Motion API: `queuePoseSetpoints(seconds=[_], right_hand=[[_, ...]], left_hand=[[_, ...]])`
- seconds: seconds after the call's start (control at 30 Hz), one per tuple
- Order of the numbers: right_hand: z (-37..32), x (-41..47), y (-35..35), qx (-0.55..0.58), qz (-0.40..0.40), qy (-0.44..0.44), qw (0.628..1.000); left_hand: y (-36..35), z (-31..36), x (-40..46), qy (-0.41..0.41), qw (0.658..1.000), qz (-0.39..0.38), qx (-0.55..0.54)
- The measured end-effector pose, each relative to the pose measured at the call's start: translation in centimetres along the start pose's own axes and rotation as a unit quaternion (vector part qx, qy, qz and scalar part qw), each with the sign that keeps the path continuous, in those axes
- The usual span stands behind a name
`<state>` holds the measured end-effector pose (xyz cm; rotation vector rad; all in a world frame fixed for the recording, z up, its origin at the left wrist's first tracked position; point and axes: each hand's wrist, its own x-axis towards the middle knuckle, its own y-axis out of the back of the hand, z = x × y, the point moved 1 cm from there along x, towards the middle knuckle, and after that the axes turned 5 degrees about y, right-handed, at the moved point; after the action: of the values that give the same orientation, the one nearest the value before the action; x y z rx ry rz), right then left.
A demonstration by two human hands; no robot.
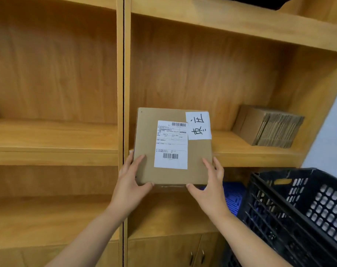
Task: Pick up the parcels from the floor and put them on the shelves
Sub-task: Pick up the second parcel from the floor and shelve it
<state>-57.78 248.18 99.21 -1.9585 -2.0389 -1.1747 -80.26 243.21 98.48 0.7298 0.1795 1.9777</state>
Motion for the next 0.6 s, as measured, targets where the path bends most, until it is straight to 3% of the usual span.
queuePoseSetpoints(seconds=[0.43, 0.6], right_hand=[[3.2, 8.1, -1.6, 0.003, -0.01, 0.064, 0.998], [2.7, 10.5, -1.5, -0.038, 0.014, 0.076, 0.996]], left_hand=[[-1.4, 0.3, 5.4, -0.011, 0.997, 0.072, 0.036], [-1.1, 1.7, 6.9, -0.075, 0.972, 0.146, 0.168]])
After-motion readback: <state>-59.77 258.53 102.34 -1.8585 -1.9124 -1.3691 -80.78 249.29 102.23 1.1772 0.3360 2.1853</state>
